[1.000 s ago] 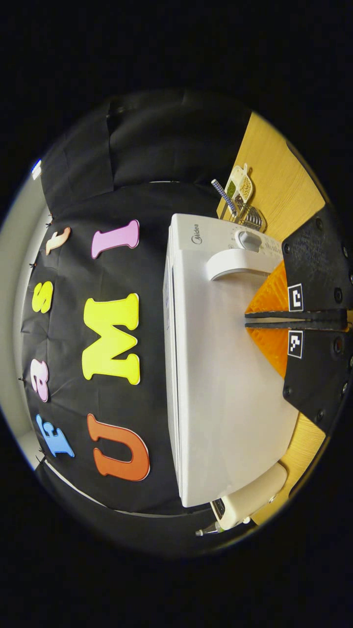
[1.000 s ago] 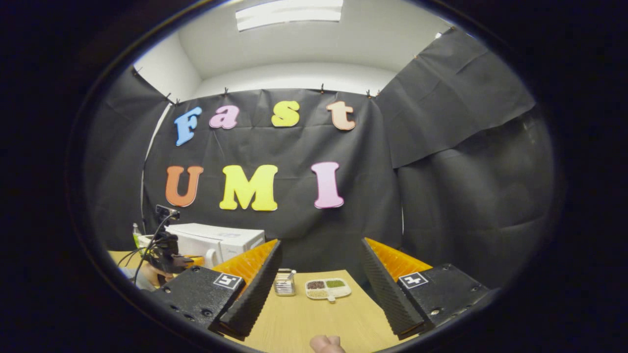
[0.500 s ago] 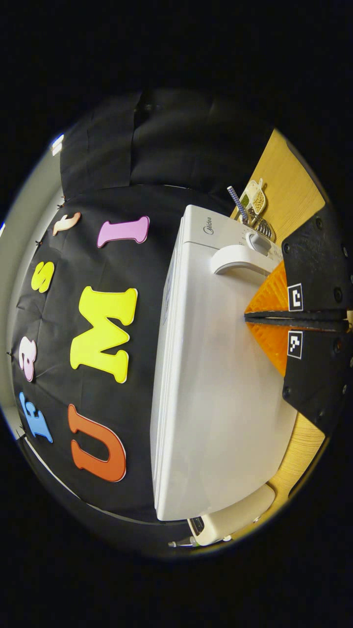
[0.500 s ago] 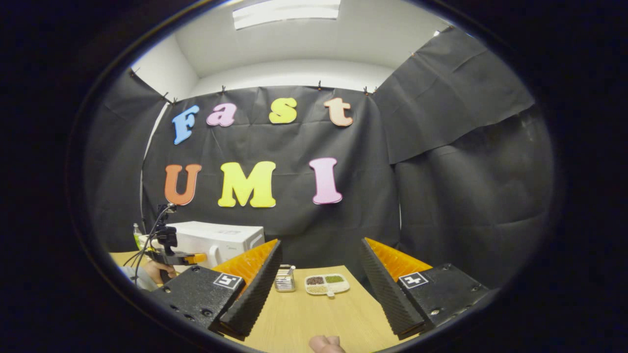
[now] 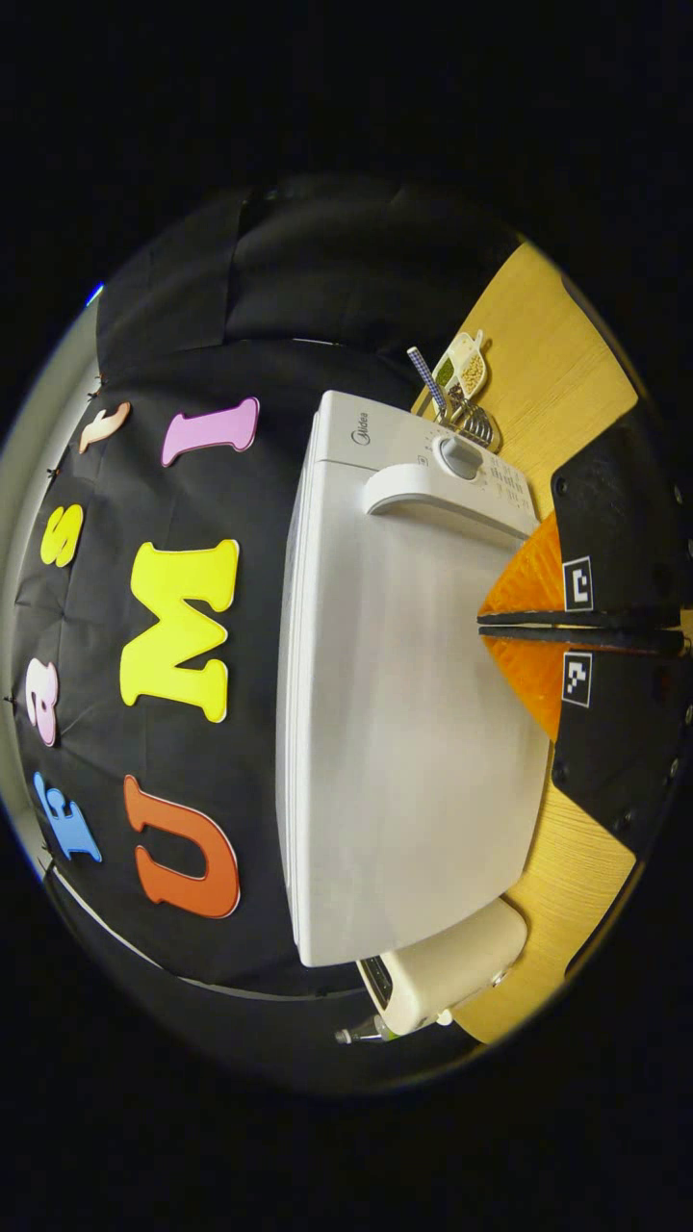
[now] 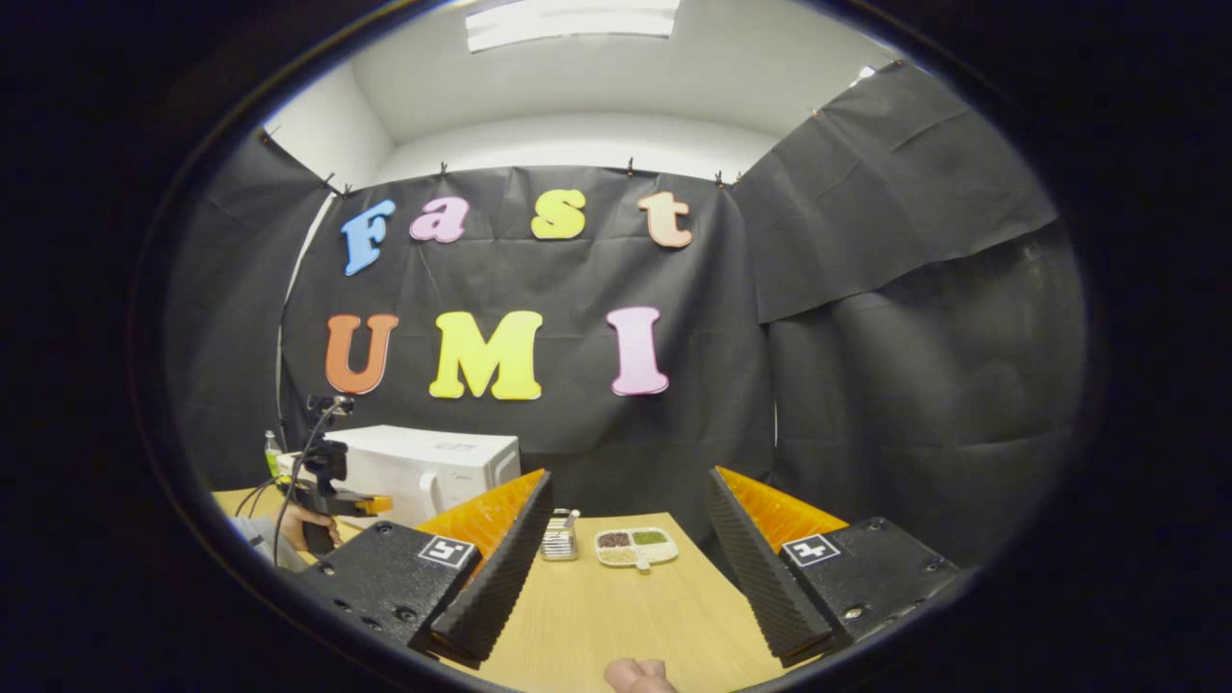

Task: Open the microwave oven with the left hand, put the food in, and close the microwave oven.

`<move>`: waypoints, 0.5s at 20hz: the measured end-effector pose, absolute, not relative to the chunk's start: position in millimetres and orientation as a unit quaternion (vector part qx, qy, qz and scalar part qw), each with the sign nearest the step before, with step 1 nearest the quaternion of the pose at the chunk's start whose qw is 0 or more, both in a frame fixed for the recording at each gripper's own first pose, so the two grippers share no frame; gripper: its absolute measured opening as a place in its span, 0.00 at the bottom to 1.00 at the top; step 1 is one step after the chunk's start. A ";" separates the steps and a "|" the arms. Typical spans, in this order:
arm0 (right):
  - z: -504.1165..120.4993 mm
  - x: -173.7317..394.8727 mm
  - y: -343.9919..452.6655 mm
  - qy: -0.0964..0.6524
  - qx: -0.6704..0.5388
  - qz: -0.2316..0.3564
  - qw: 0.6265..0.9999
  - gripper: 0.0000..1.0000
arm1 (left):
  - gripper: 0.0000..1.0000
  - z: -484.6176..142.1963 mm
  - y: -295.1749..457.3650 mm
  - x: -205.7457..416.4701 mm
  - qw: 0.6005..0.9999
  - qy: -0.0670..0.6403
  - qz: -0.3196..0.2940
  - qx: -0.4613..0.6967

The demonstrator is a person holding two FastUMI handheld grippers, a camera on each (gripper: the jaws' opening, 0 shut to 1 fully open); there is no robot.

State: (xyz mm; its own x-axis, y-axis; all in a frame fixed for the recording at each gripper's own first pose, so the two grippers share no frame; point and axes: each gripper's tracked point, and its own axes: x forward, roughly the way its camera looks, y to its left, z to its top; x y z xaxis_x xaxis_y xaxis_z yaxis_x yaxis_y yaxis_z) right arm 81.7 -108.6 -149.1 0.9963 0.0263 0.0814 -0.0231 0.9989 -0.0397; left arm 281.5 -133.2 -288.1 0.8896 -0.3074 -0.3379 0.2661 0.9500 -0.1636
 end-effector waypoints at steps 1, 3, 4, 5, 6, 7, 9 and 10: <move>-147.5 77.6 -105.7 -0.042 -0.020 0.016 0.999 0.92 | 0.03 -280.4 -128.7 272.4 0.973 0.174 -0.142 -0.056; -145.1 74.1 -102.7 -0.046 -0.029 0.017 0.998 1.00 | 0.70 -260.8 -119.3 250.1 0.977 0.157 -0.134 -0.050; -147.2 73.1 -101.8 -0.045 -0.035 0.018 0.998 1.00 | 0.84 -251.1 -110.6 238.8 0.981 0.148 -0.120 -0.045; -145.1 67.9 -97.6 -0.045 -0.037 0.024 0.998 0.92 | 0.93 -244.1 -100.1 228.5 0.983 0.146 -0.103 -0.041; -142.6 63.6 -94.3 -0.045 -0.037 0.029 0.998 0.92 | 0.97 -235.6 -93.8 215.4 0.985 0.142 -0.094 -0.040; -139.7 57.9 -91.0 -0.048 -0.033 0.033 0.998 0.92 | 0.97 -226.1 -92.4 199.2 0.985 0.141 -0.091 -0.042; -135.0 47.5 -87.7 -0.049 -0.027 0.037 0.998 1.00 | 0.95 -203.6 -85.5 168.1 0.988 0.121 -0.091 -0.038; -132.5 38.6 -85.3 -0.051 -0.024 0.040 0.998 1.00 | 0.95 -193.5 -80.0 152.6 0.989 0.115 -0.089 -0.038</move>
State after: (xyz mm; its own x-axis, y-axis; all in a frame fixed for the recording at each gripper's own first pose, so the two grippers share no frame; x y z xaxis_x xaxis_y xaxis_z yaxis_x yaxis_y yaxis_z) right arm 38.6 -85.3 -132.5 0.9915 0.0826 0.1002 -0.0778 0.9956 -0.0517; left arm 152.6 -80.0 -193.5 0.9578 -0.1848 -0.2202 0.1676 0.9813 -0.0946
